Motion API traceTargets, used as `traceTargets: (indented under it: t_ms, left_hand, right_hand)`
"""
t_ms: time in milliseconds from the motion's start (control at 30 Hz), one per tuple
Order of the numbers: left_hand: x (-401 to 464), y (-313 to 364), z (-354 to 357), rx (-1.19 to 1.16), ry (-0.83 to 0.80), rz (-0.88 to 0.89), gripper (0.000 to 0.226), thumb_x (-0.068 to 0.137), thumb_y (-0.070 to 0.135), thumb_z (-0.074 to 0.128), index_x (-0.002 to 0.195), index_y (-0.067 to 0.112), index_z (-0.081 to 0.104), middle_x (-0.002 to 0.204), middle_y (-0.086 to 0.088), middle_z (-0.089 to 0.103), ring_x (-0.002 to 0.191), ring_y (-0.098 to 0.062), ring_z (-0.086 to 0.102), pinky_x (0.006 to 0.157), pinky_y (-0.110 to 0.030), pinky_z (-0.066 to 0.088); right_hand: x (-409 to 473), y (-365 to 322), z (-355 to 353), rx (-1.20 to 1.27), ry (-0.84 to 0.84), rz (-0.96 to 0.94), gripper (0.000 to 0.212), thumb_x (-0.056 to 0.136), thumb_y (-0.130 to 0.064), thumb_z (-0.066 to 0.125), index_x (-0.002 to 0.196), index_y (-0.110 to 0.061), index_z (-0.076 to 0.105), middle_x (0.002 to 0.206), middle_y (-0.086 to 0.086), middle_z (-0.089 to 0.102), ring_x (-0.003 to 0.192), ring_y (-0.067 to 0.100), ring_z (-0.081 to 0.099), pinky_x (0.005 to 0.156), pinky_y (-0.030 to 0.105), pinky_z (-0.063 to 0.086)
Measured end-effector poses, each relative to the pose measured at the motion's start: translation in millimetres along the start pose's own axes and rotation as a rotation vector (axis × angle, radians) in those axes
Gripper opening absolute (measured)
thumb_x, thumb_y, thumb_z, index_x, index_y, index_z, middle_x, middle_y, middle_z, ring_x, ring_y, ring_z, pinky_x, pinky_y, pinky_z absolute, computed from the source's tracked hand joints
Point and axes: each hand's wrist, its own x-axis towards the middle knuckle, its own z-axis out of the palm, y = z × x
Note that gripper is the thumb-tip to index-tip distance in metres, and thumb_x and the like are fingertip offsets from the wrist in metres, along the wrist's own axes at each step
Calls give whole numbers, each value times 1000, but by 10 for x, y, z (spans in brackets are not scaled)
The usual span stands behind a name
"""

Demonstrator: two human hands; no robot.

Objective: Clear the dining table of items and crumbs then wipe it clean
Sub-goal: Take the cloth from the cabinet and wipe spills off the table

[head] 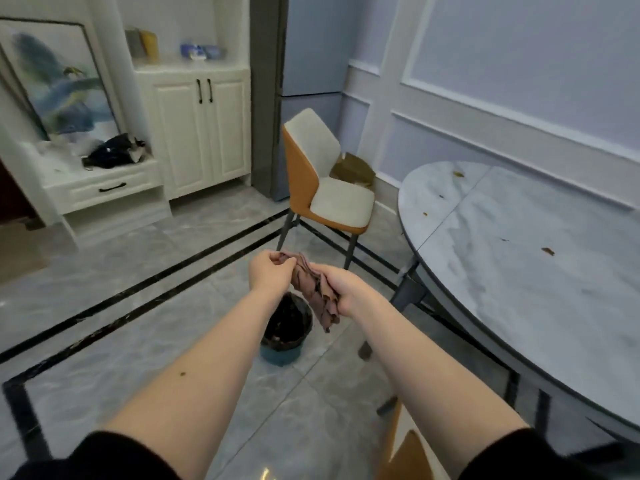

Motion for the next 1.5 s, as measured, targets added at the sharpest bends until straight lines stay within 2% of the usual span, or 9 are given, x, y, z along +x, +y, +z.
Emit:
traceTargets:
  t_ms: [133,300,567,700,1000,1100,1167,1300,1500]
  left_hand:
    - [474,242,727,56,-134,30,11,85,20,64,80,16,55,92,-8,64,90,-26,62,81,-35,53]
    - [950,532,1656,115,-274,87,11,83,17,65,89,12,58,101,-12,66,96,-27,63,86,-37,52]
    - [1334,868,3077,227,-509,169,27,84,22,66,105,5,61,108,-11,65,102,-27,61,84,-31,48]
    - [1494,953,3765,249,-619,202,29,85,23,65,107,5,61,112,-13,65,105,-28,60,92,-36,49]
    - [1688,1129,5200,320,-910,265,21,87,20,60,102,6,65,107,-10,66,102,-26,60,91,-34,48]
    - [1595,1113,5606,342,-978,296,26,89,20,57,109,5,66,112,-11,66,107,-27,60,96,-37,47]
    - [1532,1114,5860,356,-1022,324,29,92,19,54,114,4,64,115,-13,65,108,-27,59,96,-34,46]
    - [1428,1055,6318,398,-1078,364,37,94,22,52,125,2,57,128,-14,58,118,-26,54,102,-34,41]
    - [1487,847,7123,648,-1037,606,52,94,27,50,139,5,38,145,-13,39,133,-27,38,109,-34,30]
  right_hand:
    - [415,-381,-604,155,51,-55,32,92,-30,57,113,-7,68,112,11,69,99,20,65,99,35,48]
    - [655,-840,-1334,260,138,-127,28,95,-25,53,107,-4,67,84,7,73,76,15,68,75,27,55]
    - [957,-1321,-2446,395,387,-141,23,95,-25,52,99,-8,67,76,6,72,60,13,68,52,21,53]
    - [1079,-1542,-2923,413,481,-172,38,91,-29,56,119,-5,63,101,10,67,76,17,64,61,24,53]
    - [1121,-1762,-4038,532,664,-240,26,88,-30,53,82,-9,67,66,5,66,59,17,59,56,25,46]
    - [1093,-1746,-4335,600,709,-253,24,90,-25,50,88,-8,66,66,4,67,56,15,60,52,22,47]
    - [1106,-1758,-4532,640,767,-288,25,92,-18,46,103,-4,64,78,8,68,62,15,61,50,20,47]
    - [1175,-1721,-4999,656,931,-344,28,92,-10,48,116,-2,60,109,19,65,83,22,62,60,26,51]
    - [1255,-1611,-6004,530,1204,-343,19,91,-17,54,109,-12,59,88,11,70,84,24,67,81,38,55]
